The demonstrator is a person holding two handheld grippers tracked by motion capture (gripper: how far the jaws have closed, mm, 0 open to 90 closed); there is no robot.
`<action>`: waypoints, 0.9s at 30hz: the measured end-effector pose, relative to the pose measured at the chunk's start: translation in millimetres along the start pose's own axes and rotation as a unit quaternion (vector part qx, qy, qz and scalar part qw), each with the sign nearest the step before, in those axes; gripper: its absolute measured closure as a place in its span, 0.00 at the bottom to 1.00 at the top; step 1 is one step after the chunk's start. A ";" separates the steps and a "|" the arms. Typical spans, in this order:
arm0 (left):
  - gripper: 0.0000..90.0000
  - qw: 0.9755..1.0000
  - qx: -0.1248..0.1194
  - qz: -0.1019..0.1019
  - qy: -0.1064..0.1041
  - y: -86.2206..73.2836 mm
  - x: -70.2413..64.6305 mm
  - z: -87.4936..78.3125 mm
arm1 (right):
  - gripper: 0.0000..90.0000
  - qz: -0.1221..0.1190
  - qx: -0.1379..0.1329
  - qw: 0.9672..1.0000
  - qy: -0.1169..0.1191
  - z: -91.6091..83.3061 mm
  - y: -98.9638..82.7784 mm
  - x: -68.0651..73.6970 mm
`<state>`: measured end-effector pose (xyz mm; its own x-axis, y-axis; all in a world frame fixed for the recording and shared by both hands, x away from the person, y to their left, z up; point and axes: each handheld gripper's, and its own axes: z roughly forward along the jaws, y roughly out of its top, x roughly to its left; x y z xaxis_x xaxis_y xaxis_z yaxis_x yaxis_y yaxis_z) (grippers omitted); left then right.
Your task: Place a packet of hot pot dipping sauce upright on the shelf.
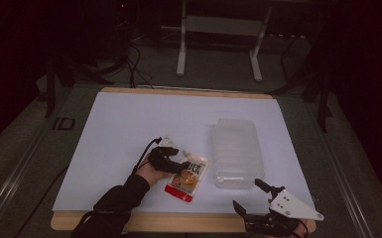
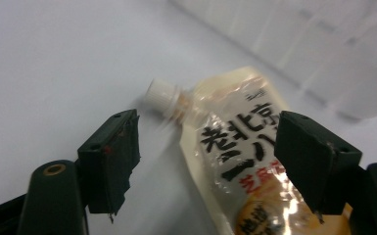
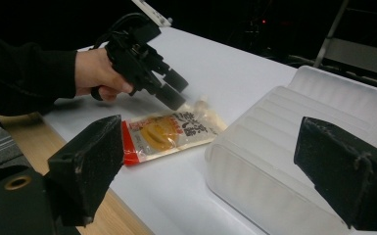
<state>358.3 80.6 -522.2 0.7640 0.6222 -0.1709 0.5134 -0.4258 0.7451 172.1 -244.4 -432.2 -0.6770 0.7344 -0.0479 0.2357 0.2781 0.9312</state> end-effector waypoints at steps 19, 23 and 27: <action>0.44 0.999 0.041 0.003 0.022 -3.8 -19.4 16.0 | 0.13 -0.002 0.001 1.000 -0.001 0.2 0.3 1.2; 0.53 0.998 0.056 0.006 0.030 -0.7 -23.5 16.6 | 0.13 -0.003 0.002 1.000 0.000 1.0 0.3 1.8; 0.68 0.996 0.078 0.016 0.051 4.5 -26.2 17.1 | 0.13 -0.005 0.003 1.000 0.000 1.2 0.4 2.4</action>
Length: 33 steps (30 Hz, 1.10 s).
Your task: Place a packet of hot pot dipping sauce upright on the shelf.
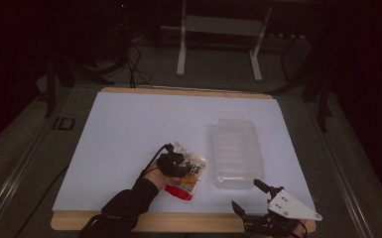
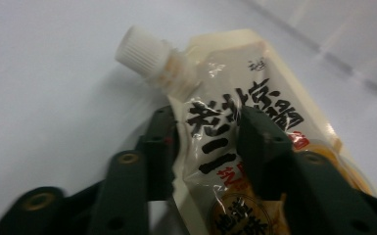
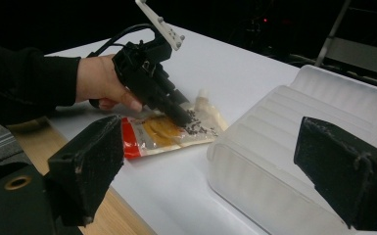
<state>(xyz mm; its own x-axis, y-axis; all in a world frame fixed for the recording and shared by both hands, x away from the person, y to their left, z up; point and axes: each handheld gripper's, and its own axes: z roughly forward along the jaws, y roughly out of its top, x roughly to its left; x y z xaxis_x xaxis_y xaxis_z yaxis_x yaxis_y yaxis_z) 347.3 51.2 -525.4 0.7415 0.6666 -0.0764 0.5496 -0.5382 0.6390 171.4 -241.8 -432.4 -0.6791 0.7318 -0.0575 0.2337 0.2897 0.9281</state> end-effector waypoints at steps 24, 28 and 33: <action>0.99 0.999 -0.029 0.019 0.015 -0.9 -11.5 -12.6 | 0.15 0.012 -0.009 1.000 -0.003 -3.1 0.0 -4.8; 1.00 0.999 -0.041 0.025 0.009 2.7 -11.6 -28.1 | 0.15 0.014 -0.008 1.000 -0.004 -3.7 0.5 -5.8; 1.00 0.998 -0.061 0.023 -0.006 1.9 -12.3 -43.5 | 0.16 0.011 -0.007 1.000 0.005 -2.5 0.3 -5.5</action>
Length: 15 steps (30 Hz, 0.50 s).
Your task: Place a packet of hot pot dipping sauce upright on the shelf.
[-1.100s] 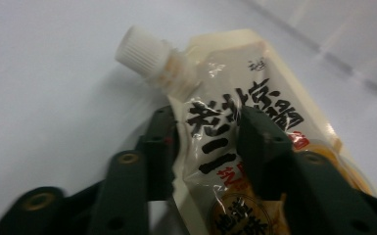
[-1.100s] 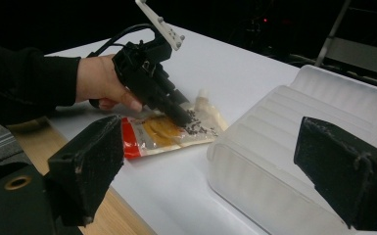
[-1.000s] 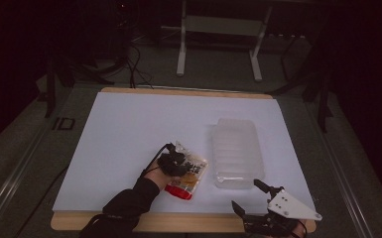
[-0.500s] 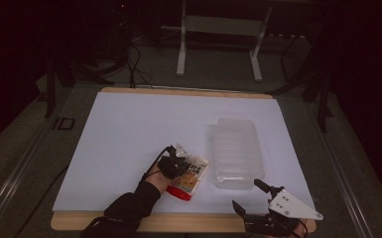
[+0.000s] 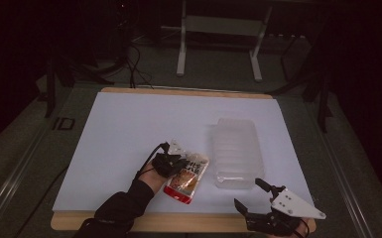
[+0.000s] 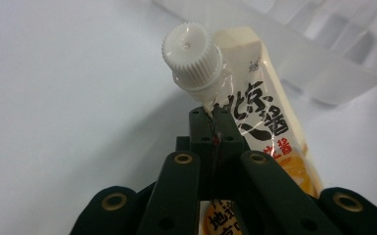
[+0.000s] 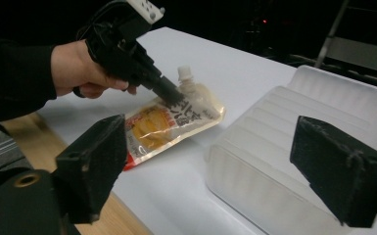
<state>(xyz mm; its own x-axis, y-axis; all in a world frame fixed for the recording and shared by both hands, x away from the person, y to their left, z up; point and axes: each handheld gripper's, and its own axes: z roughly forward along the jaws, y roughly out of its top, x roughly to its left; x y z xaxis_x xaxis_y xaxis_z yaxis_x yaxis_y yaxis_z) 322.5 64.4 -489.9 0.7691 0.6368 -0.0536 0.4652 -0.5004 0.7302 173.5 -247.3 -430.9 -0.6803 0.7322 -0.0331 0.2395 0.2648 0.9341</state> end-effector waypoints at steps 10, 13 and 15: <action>1.00 1.000 -0.023 -0.003 -0.010 -1.4 -4.6 -21.5 | 0.22 0.007 0.011 1.000 0.022 1.5 2.9 -1.6; 1.00 1.000 -0.029 0.002 -0.012 -0.8 -7.4 -28.1 | 0.24 0.010 0.011 1.000 0.027 1.3 4.5 -2.8; 1.00 0.999 -0.033 0.006 -0.015 -0.1 -9.8 -33.6 | 0.26 0.007 0.010 1.000 0.029 1.0 6.9 -4.0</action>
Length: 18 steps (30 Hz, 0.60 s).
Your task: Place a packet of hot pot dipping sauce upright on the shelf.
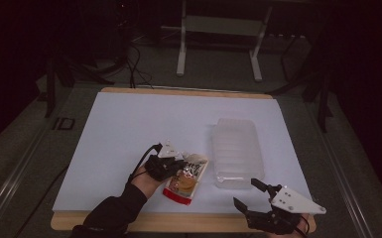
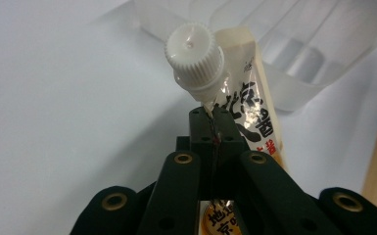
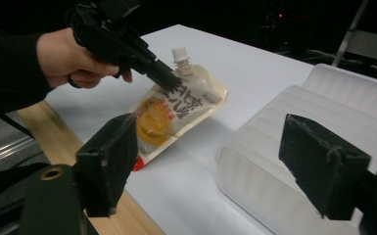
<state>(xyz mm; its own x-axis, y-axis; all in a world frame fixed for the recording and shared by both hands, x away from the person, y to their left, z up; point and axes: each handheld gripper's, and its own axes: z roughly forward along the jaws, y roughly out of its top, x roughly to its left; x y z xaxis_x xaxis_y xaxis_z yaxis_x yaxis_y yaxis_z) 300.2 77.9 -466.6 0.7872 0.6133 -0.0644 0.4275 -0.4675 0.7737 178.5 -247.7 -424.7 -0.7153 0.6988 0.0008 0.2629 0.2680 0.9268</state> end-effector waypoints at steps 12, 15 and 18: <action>1.00 0.999 -0.027 0.007 -0.033 5.0 -14.4 -27.1 | 0.32 0.006 0.043 0.999 0.024 2.3 9.9 -11.4; 1.00 0.999 -0.034 0.016 -0.039 5.7 -18.3 -32.5 | 0.35 0.007 0.046 0.998 0.034 3.1 11.1 -15.0; 1.00 0.998 -0.043 0.023 -0.047 6.5 -20.9 -37.0 | 0.35 -0.002 0.048 0.997 0.059 7.0 13.9 -24.6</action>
<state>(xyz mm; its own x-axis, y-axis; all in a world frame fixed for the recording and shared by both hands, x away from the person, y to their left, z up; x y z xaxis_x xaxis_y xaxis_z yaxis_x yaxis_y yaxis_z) 270.1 85.6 -436.9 0.8451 0.5282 -0.0825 0.3532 -0.4359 0.8278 204.3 -256.6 -414.5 -0.7860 0.6165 0.0456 0.3161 0.3375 0.8867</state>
